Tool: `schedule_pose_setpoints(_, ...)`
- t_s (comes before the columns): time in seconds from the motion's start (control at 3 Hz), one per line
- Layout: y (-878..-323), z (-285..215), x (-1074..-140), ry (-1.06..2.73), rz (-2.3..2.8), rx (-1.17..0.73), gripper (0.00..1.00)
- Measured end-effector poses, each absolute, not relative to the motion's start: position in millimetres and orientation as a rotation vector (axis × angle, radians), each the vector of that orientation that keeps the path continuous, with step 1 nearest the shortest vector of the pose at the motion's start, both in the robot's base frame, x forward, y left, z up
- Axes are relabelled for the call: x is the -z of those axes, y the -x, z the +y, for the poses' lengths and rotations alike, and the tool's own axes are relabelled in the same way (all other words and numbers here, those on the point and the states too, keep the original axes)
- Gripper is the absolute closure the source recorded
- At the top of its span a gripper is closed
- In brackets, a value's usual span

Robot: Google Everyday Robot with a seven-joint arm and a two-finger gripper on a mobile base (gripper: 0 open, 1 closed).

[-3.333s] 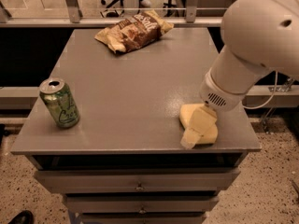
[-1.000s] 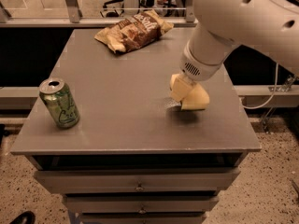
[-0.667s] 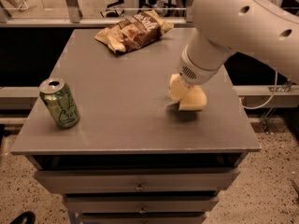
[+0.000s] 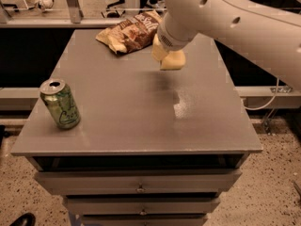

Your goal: Move sponge near brown chip bag

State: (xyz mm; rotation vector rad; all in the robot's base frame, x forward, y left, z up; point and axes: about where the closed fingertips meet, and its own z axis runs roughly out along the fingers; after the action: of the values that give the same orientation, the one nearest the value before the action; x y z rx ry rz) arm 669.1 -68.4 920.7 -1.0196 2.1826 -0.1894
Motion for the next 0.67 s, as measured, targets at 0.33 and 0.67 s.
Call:
schedule_pose_setpoints(0.33,-719.8,-45.8,-924.4,1.013,2.116,0.181,1.00)
schedule_pose_setpoints(0.67,-757.8,-27.8,-915.1,1.037,2.105,0.158,0.88)
